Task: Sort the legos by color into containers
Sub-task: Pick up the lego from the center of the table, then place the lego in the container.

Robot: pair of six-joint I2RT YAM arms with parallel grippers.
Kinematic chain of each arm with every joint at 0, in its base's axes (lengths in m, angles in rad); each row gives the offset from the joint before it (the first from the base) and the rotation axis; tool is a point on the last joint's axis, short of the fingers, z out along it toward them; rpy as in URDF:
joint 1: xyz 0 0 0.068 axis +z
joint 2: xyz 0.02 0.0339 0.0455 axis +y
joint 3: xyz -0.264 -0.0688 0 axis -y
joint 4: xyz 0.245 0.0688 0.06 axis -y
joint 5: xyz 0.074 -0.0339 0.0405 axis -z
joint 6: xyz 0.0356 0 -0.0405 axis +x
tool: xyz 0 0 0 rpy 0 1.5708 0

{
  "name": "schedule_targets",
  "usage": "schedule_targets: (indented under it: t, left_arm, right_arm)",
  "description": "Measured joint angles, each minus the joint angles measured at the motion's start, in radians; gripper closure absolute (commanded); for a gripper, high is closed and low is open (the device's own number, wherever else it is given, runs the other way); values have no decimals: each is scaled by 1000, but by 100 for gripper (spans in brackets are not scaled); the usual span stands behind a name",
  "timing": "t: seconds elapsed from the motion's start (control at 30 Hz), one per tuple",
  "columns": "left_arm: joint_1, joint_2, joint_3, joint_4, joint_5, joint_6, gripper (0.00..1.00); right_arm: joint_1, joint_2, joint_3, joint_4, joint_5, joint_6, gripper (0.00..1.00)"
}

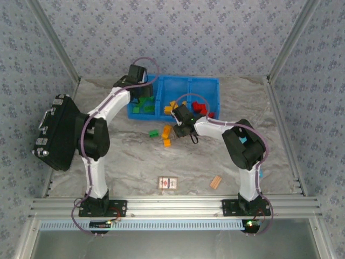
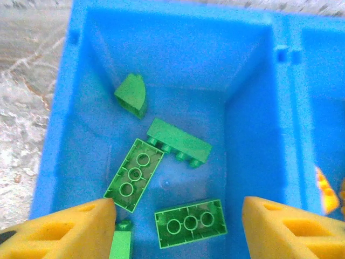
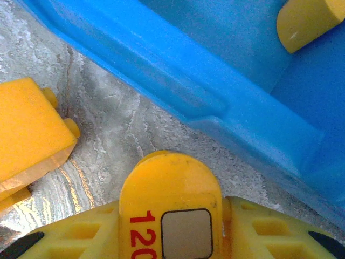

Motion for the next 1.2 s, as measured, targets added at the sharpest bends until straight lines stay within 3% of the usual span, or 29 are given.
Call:
schedule_targets:
  t: [0.33,0.73,0.93,1.2]
  left_arm:
    - [-8,-287,-197,-4,-16,14,32]
    - [-34,-531,-537,-64,-18,-10,32]
    - [-74,-545,-629,-53,-1,-91,32]
    - [-193,-511,-667,-16,4,-171,31]
  right_arm:
    - [66,-66,9,-97,-8,-8,61]
    - [67,-140,214,-188,-46,-53,59]
    - [23,-46,381,-175,-67,-71,56]
    - [-35,140,514,-180,-69,-71,55]
